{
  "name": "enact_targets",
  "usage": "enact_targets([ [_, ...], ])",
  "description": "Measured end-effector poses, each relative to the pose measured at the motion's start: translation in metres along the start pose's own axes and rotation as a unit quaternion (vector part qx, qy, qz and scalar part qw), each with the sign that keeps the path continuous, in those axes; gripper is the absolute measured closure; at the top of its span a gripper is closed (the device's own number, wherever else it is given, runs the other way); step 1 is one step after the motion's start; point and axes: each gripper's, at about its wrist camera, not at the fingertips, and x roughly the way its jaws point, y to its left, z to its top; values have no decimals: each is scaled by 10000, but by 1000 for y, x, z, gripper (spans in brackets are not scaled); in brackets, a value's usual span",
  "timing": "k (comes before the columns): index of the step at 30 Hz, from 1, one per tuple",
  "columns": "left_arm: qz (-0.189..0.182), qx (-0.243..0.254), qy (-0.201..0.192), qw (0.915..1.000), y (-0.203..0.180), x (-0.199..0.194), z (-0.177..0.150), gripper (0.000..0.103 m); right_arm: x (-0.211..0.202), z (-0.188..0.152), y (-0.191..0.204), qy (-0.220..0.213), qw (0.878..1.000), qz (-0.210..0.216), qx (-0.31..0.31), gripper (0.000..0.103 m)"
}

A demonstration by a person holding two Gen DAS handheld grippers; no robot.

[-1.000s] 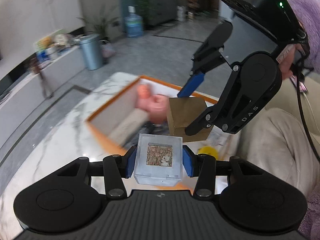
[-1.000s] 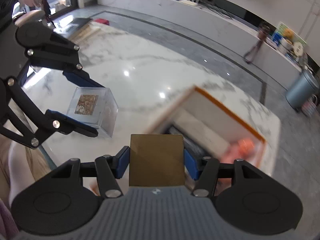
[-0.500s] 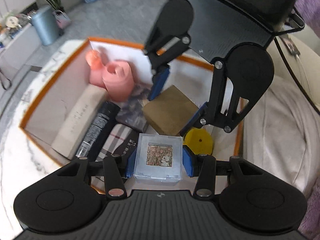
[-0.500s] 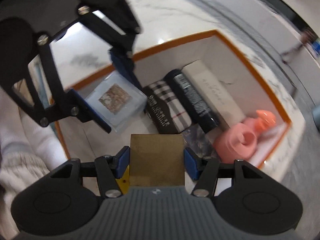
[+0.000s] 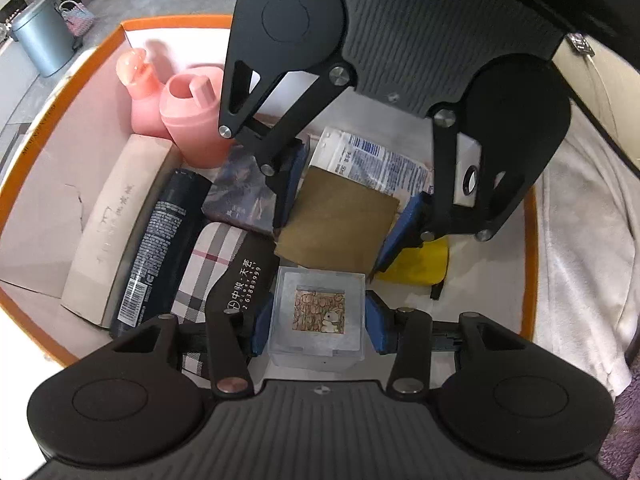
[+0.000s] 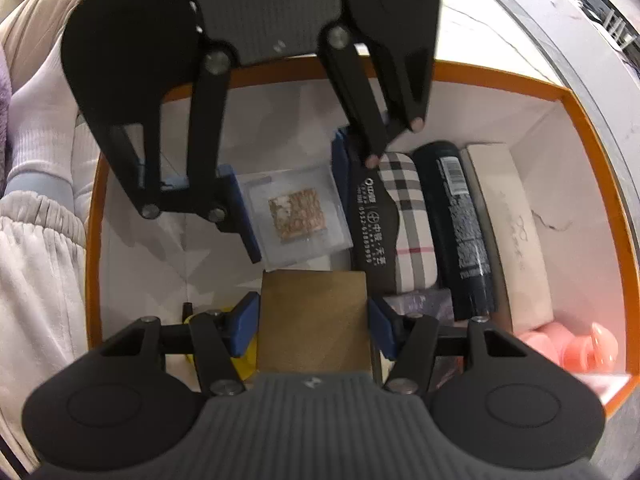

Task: Organize rigid objects
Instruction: 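Lower the clear cube and brown box into the box and open both grippers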

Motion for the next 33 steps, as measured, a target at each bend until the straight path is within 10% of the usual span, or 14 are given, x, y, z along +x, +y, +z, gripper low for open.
enact_targets([
  [33, 451, 371, 381, 9976, -8, 29, 5, 44, -16, -11, 13, 95, 9991, -381, 181, 43],
])
